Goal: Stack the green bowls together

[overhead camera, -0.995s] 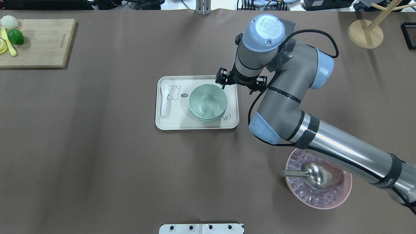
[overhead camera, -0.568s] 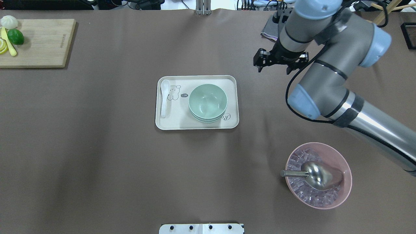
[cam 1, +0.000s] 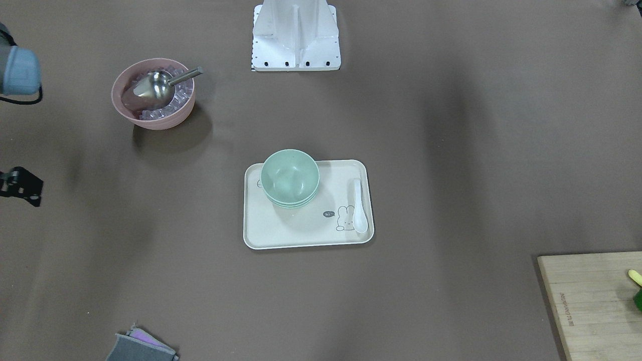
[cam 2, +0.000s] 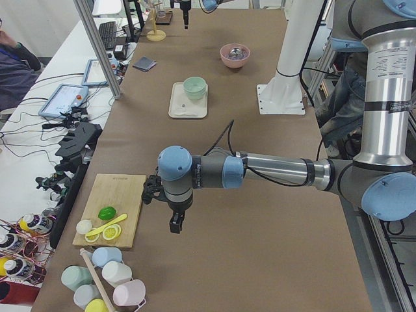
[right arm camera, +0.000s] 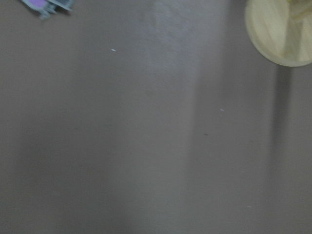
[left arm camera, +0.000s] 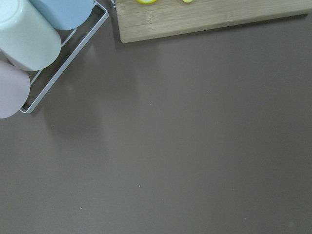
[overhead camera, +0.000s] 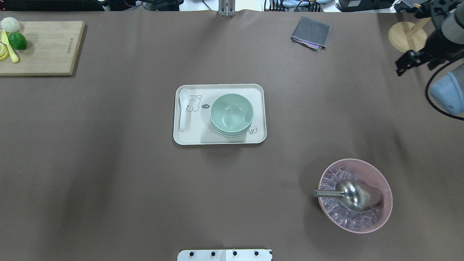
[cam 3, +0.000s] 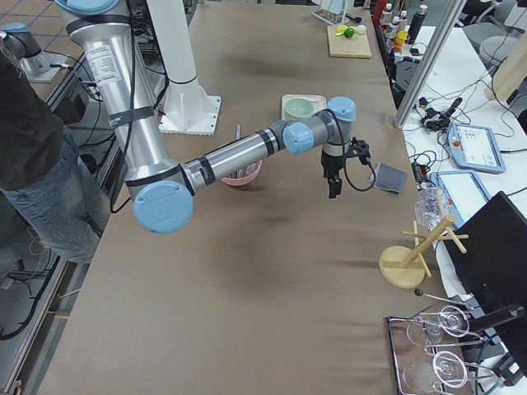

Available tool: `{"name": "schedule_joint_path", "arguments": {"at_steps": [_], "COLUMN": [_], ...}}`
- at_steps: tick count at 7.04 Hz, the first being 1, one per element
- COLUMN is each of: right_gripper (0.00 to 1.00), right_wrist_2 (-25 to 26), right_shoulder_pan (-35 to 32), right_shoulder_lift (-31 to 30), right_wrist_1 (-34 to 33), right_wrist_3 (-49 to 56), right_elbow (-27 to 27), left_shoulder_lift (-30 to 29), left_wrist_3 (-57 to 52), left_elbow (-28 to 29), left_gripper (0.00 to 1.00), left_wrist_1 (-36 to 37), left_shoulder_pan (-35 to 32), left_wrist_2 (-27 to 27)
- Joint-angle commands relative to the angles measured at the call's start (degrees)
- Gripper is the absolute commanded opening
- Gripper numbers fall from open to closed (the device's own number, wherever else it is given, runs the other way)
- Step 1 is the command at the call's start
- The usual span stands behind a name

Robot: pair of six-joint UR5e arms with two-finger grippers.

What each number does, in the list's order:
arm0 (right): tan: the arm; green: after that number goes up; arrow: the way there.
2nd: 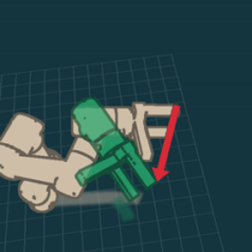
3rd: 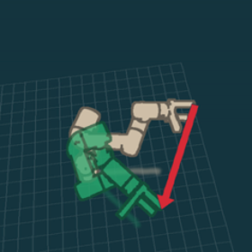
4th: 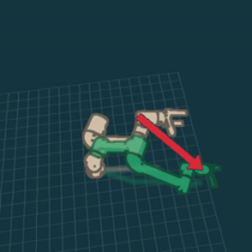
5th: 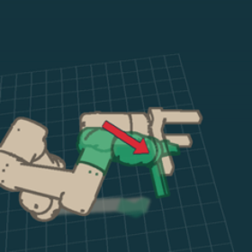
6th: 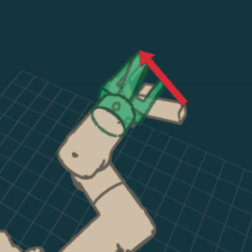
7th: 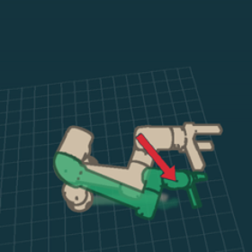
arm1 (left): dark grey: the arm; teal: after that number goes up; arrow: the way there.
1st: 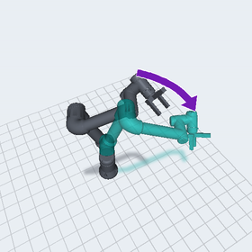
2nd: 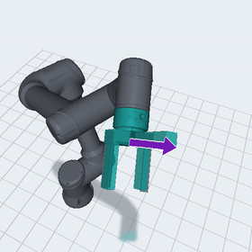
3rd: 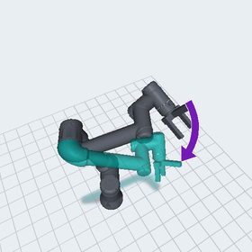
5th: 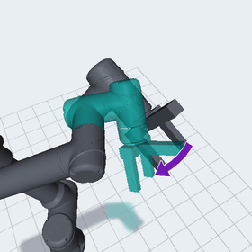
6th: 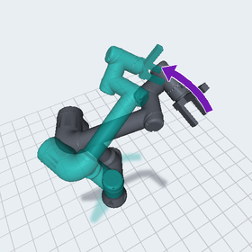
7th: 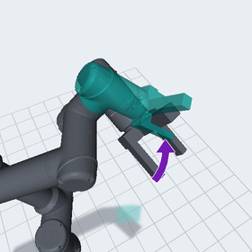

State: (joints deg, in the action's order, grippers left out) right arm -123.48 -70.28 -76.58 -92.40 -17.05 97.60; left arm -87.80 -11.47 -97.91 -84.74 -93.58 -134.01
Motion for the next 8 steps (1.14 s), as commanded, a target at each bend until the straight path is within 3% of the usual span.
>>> {"name": "schedule_joint_path", "arguments": {"at_steps": [1,4,8], "right_gripper": [1.00,1.00,1.00], "right_wrist_2": [-0.7,-3.3,-3.3], "right_shoulder_pan": [-9.8,-15.8,-15.8], "right_shoulder_lift": [-11.4,-26.4,-26.7], "right_wrist_1": [0.4,0.9,0.9], "right_wrist_3": [16.1,18.5,18.1], "right_elbow": [0.5,6.0,4.7], "left_shoulder_lift": [0.1,0.4,0.5], "left_wrist_3": [-0.3,-0.4,-0.4], "left_elbow": [0.0,0.6,1.1], "left_gripper": [0.98,0.98,0.98], "left_wrist_1": [0.1,0.3,0.2], "left_shoulder_pan": [0.1,0.1,0.1], "left_wrist_2": [0.1,0.3,0.9]}}
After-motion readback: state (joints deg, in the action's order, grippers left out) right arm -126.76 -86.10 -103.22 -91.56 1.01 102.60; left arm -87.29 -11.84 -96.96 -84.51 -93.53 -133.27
